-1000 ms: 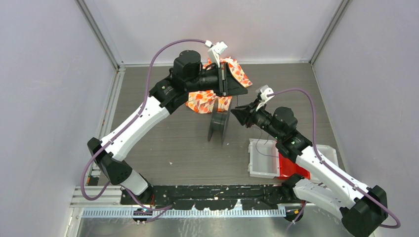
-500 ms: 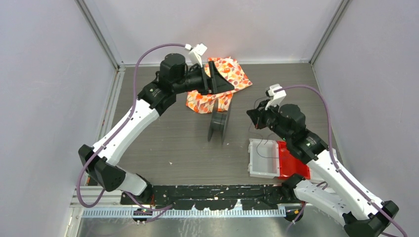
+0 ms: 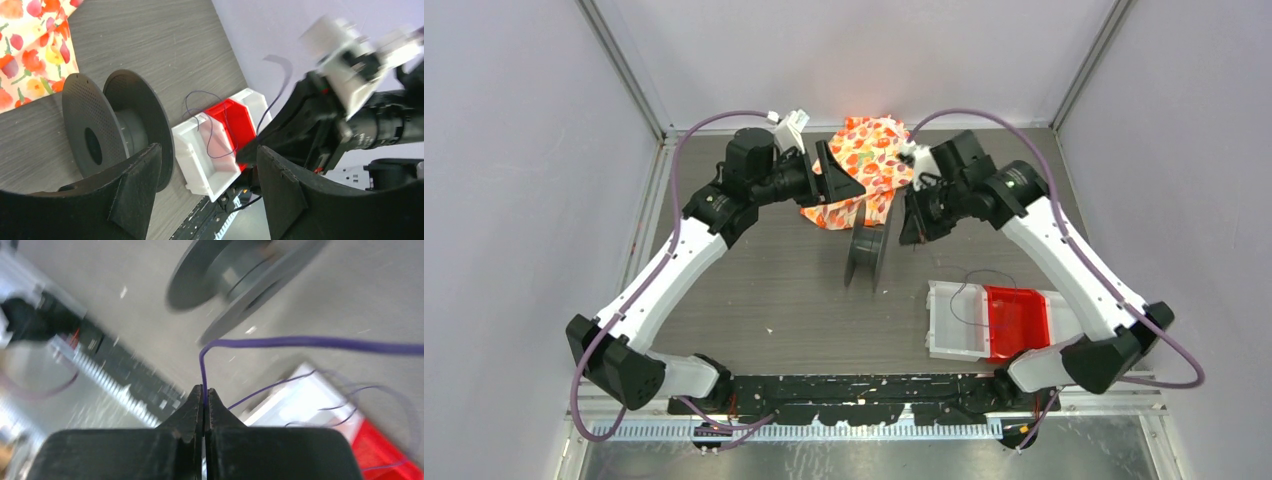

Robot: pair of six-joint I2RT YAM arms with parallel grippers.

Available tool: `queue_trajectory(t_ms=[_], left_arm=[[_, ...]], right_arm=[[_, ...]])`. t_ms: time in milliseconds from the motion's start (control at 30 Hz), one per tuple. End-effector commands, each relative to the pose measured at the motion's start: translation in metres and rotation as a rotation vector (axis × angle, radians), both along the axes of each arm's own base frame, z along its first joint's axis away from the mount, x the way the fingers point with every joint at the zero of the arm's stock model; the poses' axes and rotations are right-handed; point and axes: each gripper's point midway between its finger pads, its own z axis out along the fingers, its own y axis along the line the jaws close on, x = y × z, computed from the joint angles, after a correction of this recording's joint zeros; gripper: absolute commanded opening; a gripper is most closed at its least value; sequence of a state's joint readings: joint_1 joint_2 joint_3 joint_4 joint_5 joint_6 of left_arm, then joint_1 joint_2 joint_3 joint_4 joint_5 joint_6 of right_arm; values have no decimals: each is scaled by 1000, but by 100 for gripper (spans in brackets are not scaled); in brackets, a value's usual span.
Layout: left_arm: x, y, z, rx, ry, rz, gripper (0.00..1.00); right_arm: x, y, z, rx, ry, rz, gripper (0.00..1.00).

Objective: Wrap the cables

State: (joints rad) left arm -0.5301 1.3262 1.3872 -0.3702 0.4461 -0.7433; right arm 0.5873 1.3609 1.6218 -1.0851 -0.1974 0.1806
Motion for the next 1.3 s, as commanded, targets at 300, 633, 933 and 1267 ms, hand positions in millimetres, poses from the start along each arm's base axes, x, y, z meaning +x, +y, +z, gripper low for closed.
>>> queue_trajectory(t_ms=[300, 633, 933, 1267], left_arm=[[-44, -13, 26, -75, -124, -278, 73], [-87, -27, 67, -304, -177, -531, 74], [-105, -47, 56, -294, -134, -611, 71], [-109, -66, 46, -282, -99, -640, 64]], right_arm=[[-133, 37, 56, 411, 328, 559, 1], [-132, 35, 51, 392, 335, 551, 0], [-126, 38, 49, 390, 327, 536, 1], [-124, 37, 46, 382, 328, 521, 1]])
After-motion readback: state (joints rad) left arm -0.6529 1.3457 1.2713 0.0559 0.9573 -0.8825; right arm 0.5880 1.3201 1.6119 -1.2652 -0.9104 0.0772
